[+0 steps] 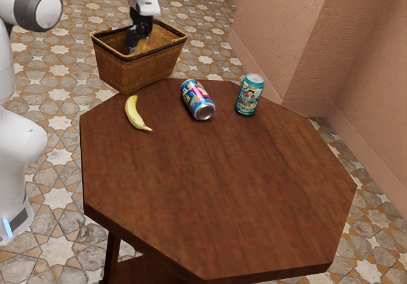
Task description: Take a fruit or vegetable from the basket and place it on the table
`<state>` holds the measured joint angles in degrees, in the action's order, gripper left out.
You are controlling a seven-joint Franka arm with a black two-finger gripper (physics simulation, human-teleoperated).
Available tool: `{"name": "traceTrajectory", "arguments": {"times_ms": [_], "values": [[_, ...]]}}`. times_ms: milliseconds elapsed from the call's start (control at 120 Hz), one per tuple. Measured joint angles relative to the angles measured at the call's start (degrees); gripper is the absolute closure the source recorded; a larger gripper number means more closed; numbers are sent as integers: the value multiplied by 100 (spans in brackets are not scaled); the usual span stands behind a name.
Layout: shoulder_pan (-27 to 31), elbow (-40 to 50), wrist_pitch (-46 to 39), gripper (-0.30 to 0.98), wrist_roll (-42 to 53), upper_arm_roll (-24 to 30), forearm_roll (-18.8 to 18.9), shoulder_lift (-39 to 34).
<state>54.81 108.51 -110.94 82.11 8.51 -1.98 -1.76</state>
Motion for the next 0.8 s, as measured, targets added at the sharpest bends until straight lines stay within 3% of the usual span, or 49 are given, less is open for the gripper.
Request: {"name": "traceTrajectory", "arguments": {"times_ms": [550, 650, 800], "values": [[76, -1096, 1210, 33, -30, -345, -73, -1076], [81, -1524, 1489, 32, -30, -18, -203, -1280], [66, -1898, 1757, 32, -41, 955, -443, -1333]]}}
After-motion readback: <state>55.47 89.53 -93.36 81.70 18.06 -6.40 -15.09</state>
